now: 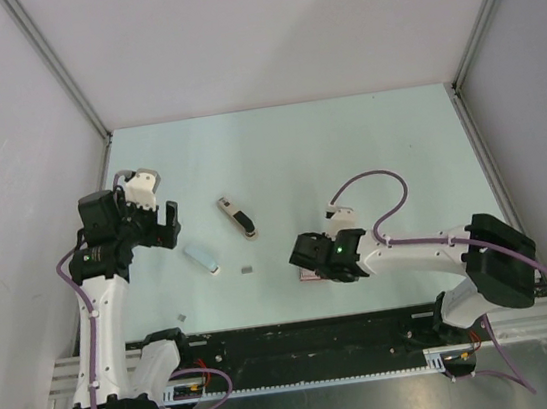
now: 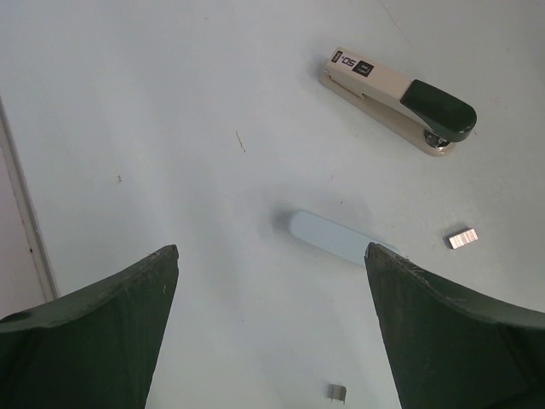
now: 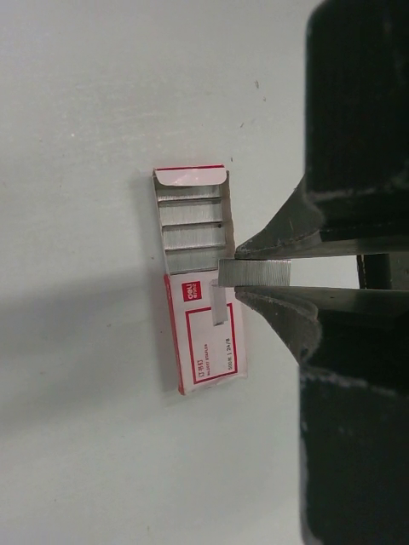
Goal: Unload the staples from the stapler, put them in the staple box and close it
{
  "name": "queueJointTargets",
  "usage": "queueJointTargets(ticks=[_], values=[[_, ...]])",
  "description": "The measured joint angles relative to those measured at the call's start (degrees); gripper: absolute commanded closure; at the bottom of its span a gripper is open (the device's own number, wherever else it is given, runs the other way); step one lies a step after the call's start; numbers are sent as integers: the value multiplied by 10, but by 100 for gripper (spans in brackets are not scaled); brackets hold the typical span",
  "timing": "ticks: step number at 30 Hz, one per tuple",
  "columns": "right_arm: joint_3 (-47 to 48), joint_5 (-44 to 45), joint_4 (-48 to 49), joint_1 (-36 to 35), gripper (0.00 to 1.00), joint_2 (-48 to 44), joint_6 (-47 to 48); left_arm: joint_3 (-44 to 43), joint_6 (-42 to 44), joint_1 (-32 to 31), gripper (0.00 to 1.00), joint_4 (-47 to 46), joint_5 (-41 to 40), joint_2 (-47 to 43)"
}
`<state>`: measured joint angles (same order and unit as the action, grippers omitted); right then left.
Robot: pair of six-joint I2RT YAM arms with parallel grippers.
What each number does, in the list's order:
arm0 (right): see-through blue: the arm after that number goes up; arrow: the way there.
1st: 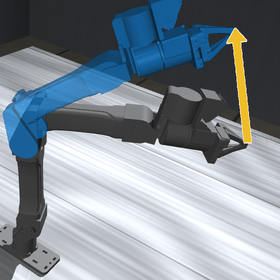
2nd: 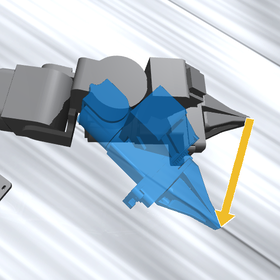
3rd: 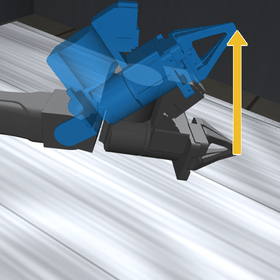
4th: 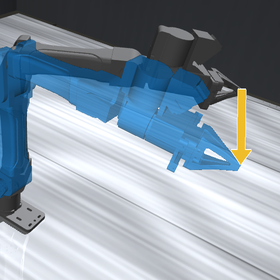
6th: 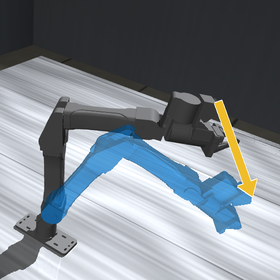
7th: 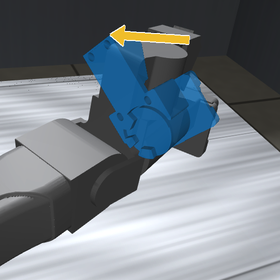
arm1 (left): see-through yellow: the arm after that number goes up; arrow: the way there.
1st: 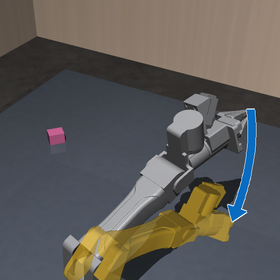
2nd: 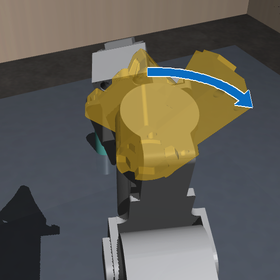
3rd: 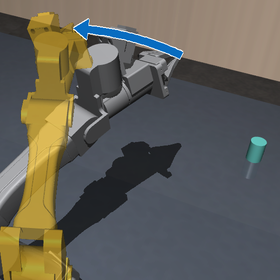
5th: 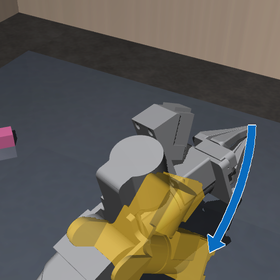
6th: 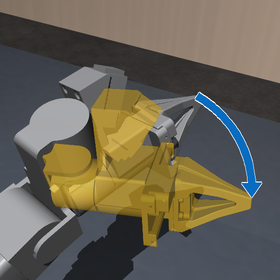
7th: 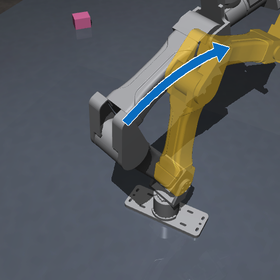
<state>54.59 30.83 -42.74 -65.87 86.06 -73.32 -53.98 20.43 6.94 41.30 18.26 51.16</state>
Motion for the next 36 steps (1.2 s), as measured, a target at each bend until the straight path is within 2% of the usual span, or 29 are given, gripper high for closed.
queueJointTargets(ticks=[36], values=[[-13, -29, 17, 20, 100, 41, 24, 0, 0, 0, 4, 0, 2, 2]])
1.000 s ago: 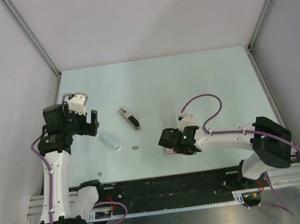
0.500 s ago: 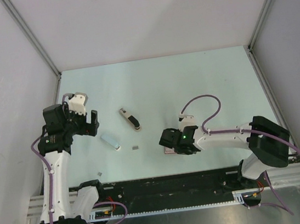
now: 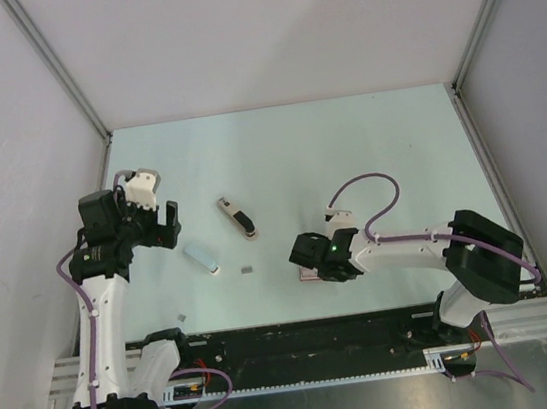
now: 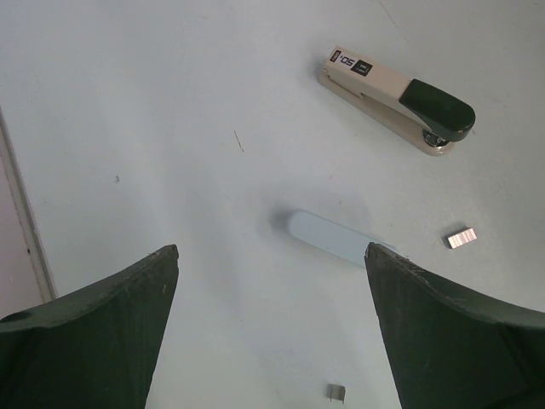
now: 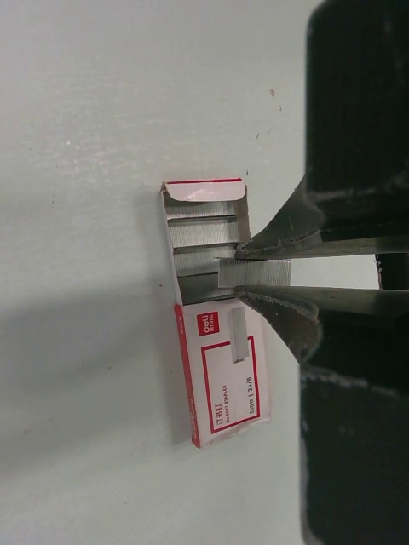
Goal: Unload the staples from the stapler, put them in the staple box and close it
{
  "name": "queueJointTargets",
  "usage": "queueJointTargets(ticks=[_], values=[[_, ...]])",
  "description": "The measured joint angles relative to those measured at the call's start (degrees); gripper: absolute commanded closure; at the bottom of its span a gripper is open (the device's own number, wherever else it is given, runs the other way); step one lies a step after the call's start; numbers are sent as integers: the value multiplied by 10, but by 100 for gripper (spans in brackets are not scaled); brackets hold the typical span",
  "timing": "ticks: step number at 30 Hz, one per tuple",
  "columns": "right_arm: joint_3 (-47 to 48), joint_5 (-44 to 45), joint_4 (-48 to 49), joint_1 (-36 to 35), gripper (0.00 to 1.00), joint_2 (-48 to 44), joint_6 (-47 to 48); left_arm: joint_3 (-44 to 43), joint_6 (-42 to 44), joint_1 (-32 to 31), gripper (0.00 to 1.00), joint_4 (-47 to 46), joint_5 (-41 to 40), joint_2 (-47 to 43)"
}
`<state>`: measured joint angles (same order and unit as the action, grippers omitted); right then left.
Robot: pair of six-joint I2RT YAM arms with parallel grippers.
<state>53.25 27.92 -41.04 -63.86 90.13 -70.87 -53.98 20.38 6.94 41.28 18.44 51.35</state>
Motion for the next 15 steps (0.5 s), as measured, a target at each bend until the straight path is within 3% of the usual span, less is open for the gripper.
queueJointTargets(ticks=[9, 15], values=[[0, -2, 2, 4, 100, 3, 4, 2, 0, 0, 5, 0, 0, 0], [0, -4, 3, 9, 87, 8, 7, 4, 0, 0, 5, 0, 0, 0]])
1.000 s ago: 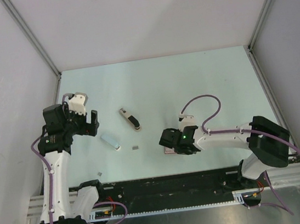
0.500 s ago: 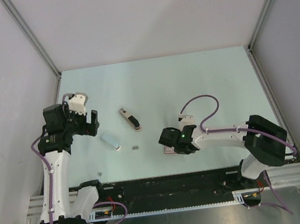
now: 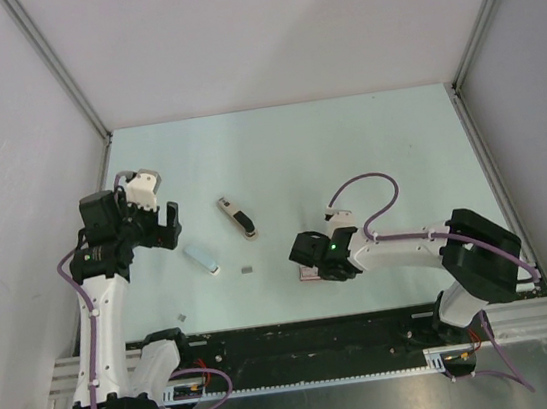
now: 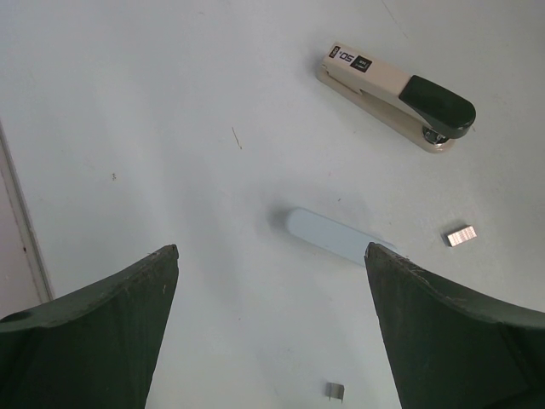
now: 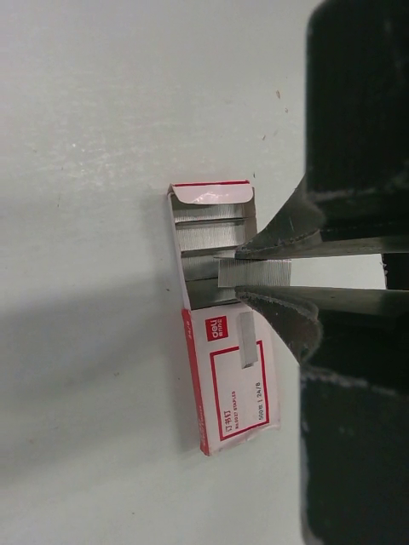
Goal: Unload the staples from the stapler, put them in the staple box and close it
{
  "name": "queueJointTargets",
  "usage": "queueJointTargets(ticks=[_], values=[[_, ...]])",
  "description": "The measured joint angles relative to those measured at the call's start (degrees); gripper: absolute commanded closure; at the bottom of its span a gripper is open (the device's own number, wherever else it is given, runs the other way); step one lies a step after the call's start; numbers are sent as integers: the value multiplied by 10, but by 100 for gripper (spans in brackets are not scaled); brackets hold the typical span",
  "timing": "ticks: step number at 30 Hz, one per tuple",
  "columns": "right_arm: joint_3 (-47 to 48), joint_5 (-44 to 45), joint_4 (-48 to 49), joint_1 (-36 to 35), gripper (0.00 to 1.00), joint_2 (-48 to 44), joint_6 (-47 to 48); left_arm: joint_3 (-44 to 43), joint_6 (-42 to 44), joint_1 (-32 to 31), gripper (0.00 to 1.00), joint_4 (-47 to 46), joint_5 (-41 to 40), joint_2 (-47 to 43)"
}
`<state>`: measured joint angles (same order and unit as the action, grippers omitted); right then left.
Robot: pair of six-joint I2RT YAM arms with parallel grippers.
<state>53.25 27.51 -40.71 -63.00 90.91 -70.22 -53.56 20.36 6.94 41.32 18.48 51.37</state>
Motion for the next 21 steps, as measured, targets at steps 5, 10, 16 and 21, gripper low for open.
queueJointTargets(ticks=[5, 10, 16, 21], values=[[0, 0, 2, 1, 72, 3, 2, 0, 0, 0, 5, 0, 1, 0], [0, 0, 3, 1, 56, 3, 7, 1, 0, 0, 4, 0, 3, 0], [0, 1, 3, 0, 56, 3, 8, 4, 0, 0, 5, 0, 5, 0], [0, 8, 3, -11, 75, -7, 6, 4, -4, 0, 5, 0, 11, 0]])
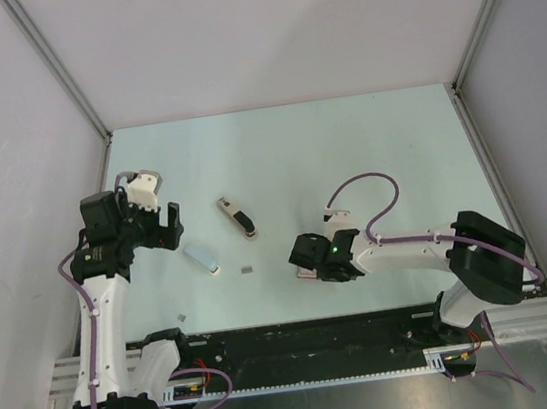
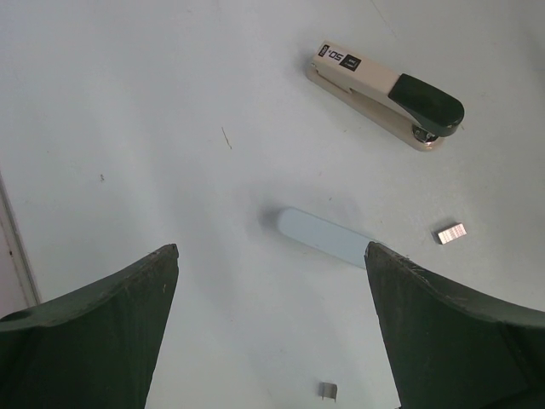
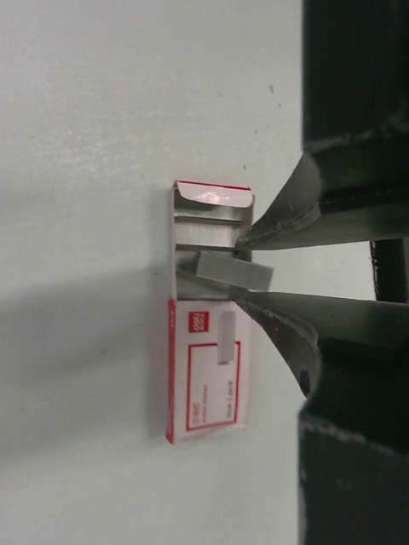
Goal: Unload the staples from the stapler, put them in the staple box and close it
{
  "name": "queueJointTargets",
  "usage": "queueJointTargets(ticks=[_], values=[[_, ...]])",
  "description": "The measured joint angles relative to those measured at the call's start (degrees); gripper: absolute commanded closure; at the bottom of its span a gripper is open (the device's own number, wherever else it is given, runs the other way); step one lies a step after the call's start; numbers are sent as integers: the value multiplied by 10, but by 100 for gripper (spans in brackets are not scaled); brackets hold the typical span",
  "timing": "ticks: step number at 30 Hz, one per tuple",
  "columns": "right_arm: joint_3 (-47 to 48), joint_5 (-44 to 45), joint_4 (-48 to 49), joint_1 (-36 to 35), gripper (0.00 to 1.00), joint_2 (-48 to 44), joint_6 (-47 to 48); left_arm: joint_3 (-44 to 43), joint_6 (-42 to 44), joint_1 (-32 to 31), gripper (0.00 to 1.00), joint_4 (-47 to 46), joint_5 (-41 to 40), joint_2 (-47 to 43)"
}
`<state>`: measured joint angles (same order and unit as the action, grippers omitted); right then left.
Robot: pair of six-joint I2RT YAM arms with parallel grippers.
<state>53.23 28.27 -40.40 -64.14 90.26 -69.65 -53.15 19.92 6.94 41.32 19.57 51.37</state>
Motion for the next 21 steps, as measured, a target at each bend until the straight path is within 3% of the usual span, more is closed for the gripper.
queueJointTargets(ticks=[4, 6, 21], values=[[0, 8, 0, -19, 94, -28, -4, 0, 0, 0, 5, 0, 2, 0], [0, 10, 0, -31, 99, -39, -7, 0, 0, 0, 4, 0, 2, 0], [-11, -20, 4, -41, 100, -29, -1, 5, 0, 0, 5, 0, 2, -1]])
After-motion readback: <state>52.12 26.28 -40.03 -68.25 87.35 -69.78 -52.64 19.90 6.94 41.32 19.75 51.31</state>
